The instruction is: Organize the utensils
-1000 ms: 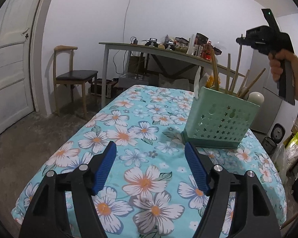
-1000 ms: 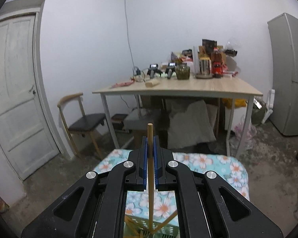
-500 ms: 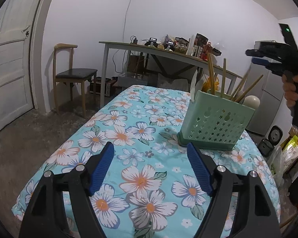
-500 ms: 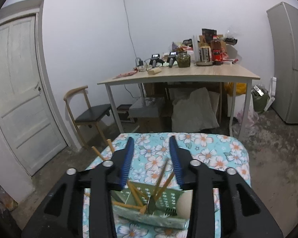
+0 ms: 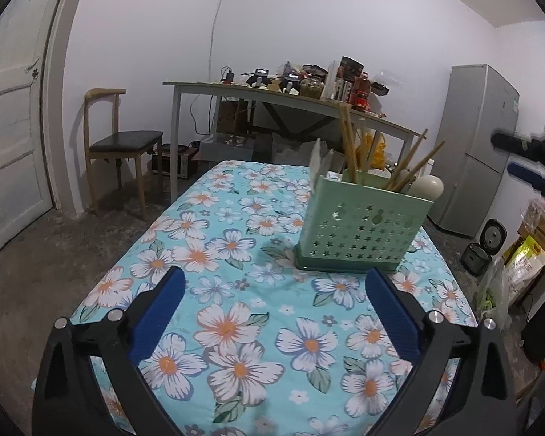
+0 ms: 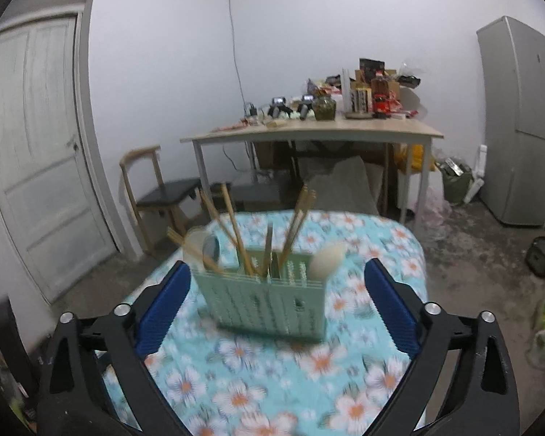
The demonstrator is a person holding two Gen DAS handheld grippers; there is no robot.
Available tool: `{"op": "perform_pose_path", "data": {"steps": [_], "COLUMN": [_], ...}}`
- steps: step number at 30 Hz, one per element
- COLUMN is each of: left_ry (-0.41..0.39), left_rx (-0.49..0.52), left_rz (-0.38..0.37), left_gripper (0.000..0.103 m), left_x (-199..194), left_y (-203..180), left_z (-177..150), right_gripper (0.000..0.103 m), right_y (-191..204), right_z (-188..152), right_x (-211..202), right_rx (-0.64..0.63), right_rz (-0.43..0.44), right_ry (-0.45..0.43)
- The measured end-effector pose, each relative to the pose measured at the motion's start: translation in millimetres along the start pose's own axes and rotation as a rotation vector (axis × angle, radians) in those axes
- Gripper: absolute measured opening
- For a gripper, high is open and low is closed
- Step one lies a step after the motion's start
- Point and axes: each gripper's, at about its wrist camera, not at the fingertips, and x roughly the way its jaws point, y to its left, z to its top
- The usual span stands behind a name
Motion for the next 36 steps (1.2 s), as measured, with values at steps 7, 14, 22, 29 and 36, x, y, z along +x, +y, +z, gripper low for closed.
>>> {"op": "perform_pose_path", "data": {"steps": [7,14,22,29,36], "left_ry": [0.032,0.032,-0.017,-0.027,0.047], "left_rx": [-0.013,-0.018,0.151,0.154,0.059], "left_rz": [0.019,0.087,0.278,0.325,0.291], "left_gripper": [0.097,0.097,0.097,0.097,0.097], "left_x": [-4,-12,-16,-17,-8], "left_y": [-11,-20,-47,-50,-40], "left_z": [4,6,5,10,11], "right_gripper": [0.095,0.095,0.095,0.095,0.095], "right_y": [11,4,-2,-4,-7], "right_z": [-44,-69,-92,-93,-94], "right_x": [-9,-16,-25,-31,-28], "right_rx": [-0.034,0.012,0.024,0.017,0.033], "right_rz": [-0.130,-0.178,-0.240,-0.255,-0.197], "right_ry": [0.043,0.061,0.071,0.059,0.071]}}
